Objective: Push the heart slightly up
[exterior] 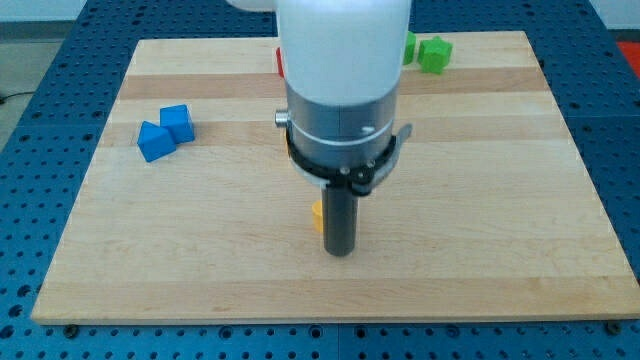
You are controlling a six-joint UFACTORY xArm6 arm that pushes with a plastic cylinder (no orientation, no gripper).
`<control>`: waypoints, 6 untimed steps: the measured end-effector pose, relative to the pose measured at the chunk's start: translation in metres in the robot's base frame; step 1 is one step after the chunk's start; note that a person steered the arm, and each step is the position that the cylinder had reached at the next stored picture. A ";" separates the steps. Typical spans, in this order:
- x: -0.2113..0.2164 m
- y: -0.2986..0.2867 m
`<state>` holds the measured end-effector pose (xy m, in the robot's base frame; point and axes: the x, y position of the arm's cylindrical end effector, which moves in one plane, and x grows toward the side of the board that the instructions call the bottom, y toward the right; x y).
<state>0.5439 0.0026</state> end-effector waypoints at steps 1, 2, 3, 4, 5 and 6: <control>-0.015 -0.009; -0.017 -0.016; -0.017 -0.033; -0.042 -0.034; -0.038 -0.009; -0.020 0.005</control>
